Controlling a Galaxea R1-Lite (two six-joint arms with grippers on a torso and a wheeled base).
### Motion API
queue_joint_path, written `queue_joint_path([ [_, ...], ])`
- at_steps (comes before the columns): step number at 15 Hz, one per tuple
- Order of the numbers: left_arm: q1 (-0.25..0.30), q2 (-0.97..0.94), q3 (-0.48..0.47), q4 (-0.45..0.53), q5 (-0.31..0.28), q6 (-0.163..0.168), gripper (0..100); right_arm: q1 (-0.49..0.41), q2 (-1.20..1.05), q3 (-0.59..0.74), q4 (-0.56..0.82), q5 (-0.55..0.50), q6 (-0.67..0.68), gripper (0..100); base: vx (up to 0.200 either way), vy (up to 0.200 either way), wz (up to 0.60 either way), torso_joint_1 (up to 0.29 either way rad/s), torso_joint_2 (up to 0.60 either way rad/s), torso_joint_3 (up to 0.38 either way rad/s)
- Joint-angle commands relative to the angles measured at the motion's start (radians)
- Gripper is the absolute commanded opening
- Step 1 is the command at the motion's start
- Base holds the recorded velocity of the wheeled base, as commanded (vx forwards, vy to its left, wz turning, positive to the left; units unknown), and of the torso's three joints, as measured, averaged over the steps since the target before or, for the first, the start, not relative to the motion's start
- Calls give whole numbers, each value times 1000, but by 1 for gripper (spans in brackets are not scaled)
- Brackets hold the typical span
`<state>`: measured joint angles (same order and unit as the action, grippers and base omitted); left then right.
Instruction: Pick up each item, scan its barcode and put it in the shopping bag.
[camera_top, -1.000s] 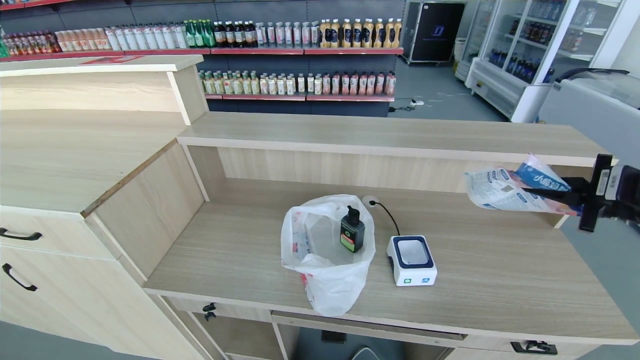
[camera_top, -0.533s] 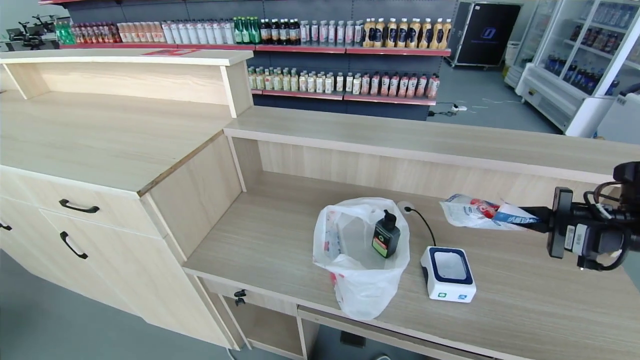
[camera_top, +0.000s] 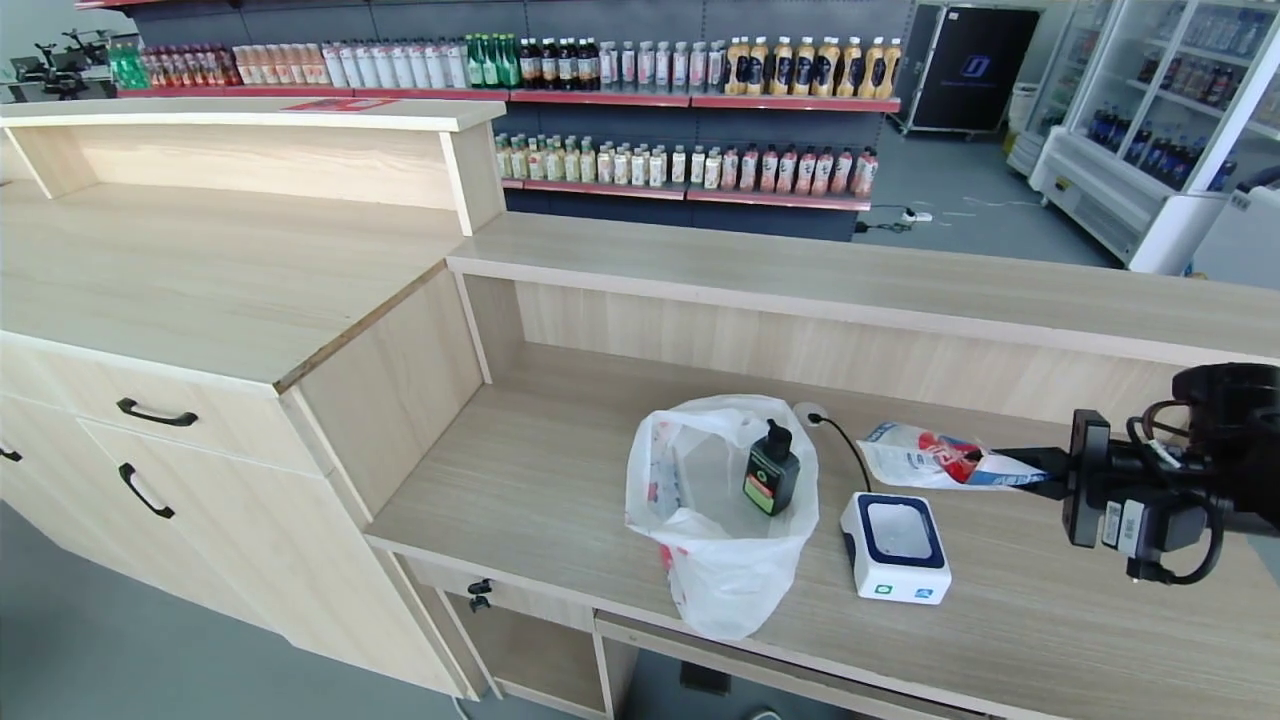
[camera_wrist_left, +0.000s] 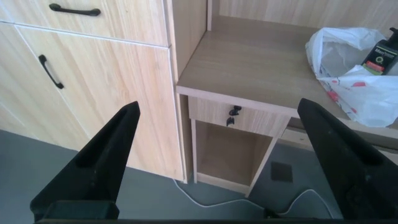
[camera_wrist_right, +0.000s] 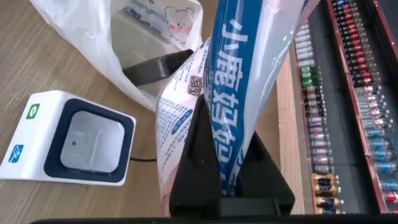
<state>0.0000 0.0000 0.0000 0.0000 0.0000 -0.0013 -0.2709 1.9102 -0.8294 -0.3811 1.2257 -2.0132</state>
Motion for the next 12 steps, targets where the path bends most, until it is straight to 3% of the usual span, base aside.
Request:
queue_joint_path([
  [1,0,0,0,0,0,0,100,1,23,-1,-1,3,-1,0,0,0,0,0,0,0],
  [12,0,0,0,0,0,0,100,4,148,-24,-7,23,-33,0,0,0,0,0,0,0],
])
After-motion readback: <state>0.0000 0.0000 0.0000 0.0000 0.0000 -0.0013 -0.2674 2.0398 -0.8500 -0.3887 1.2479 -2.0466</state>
